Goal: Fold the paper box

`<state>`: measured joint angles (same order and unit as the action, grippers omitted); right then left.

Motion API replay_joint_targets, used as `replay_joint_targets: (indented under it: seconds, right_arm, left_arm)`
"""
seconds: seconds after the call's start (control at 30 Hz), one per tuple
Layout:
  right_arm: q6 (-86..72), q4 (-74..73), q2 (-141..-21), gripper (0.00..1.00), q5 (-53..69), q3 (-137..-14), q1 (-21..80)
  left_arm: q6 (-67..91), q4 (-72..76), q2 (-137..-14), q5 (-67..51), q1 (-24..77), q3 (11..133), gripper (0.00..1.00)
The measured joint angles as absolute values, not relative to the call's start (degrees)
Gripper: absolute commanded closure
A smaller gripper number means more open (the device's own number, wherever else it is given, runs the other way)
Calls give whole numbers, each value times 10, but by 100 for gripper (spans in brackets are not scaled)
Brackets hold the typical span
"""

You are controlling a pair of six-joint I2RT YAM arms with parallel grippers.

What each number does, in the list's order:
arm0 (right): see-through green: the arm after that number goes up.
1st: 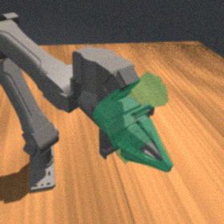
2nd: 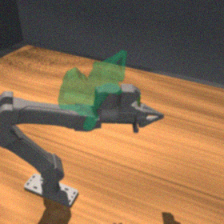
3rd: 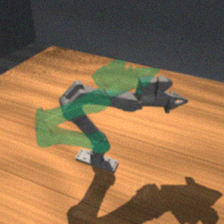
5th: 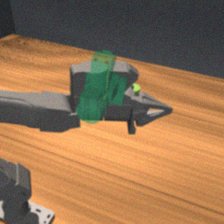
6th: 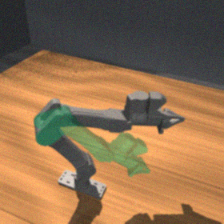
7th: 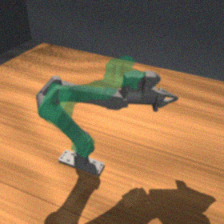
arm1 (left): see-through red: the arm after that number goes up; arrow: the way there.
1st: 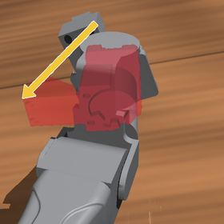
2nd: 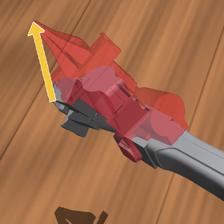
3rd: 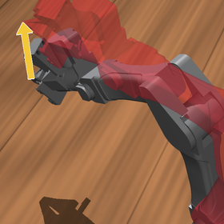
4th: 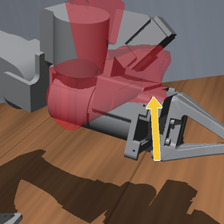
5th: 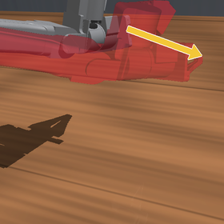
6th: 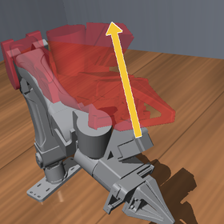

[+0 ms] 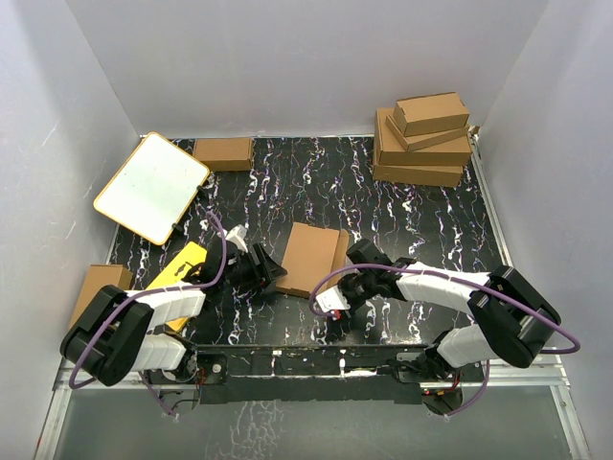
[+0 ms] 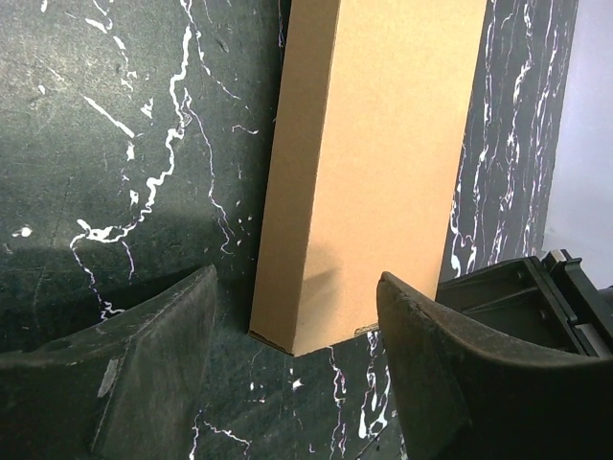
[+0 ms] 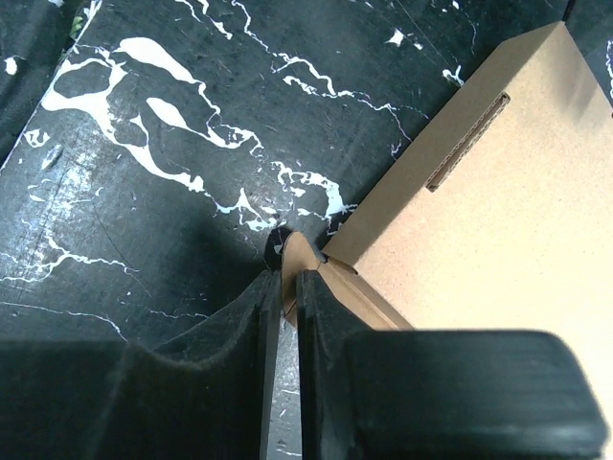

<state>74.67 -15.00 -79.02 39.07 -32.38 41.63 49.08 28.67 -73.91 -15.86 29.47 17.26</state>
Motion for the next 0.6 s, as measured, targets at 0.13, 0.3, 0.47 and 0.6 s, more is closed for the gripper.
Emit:
replay_joint_targets:
  seconds: [0.13, 0.3, 0.47, 0.6]
  right_arm:
    - [736, -148, -790, 86, 388, -324, 415]
    - [722, -149, -790, 86, 395, -325, 401]
    - [708, -154, -791, 86, 408, -326, 380]
    - [695, -166, -800, 83, 419, -339, 368]
  left_arm:
    - [491, 295, -744, -158, 295, 173, 35]
    - [491, 301, -745, -158, 295, 173, 36]
    - [499, 312, -743, -156, 295, 173, 36]
    - [503, 316, -743, -155, 295, 173, 36]
